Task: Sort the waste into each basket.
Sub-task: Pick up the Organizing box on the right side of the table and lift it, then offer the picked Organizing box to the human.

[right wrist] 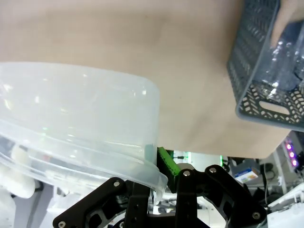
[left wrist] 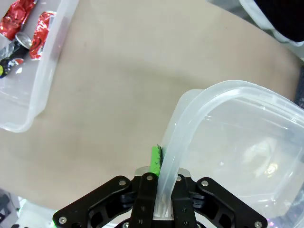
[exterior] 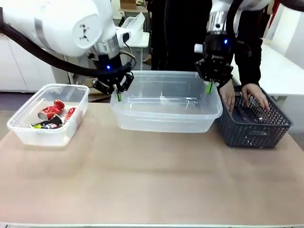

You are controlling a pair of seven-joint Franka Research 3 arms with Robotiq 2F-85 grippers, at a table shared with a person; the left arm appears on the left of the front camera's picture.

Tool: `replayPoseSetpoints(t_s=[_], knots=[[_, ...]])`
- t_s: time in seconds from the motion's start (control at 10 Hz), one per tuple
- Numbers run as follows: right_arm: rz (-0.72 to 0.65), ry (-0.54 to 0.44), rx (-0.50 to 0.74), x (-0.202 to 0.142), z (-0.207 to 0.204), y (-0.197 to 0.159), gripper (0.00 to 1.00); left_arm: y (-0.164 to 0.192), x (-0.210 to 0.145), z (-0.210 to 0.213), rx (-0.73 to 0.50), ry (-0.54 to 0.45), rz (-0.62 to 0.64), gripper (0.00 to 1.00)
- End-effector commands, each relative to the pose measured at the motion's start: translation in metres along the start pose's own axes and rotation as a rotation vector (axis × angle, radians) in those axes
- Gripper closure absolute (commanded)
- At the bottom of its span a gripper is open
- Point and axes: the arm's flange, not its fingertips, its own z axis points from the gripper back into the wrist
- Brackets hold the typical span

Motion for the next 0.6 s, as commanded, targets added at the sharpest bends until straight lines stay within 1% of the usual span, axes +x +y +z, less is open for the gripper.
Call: replayPoseSetpoints(t_s=[0.0,0.1,0.2,0.5], knots=[[-0.04,0.087,0.085,0.013,0.012,-0.003,0.94,0.003,0.001,0.0,-0.006,-0.031,0.065,0.96],[-0.054,0.09,0.062,0.018,0.012,-0.006,0.94,0.0,0.0,0.0,0.0,0.0,0.0,0.96],[-0.013,0.02,0.022,0.012,-0.003,-0.006,0.94,0.0,0.0,0.0,0.0,0.0,0.0,0.96],[-0.013,0.02,0.022,0.012,-0.003,-0.006,0.94,0.0,0.0,0.0,0.0,0.0,0.0,0.96]])
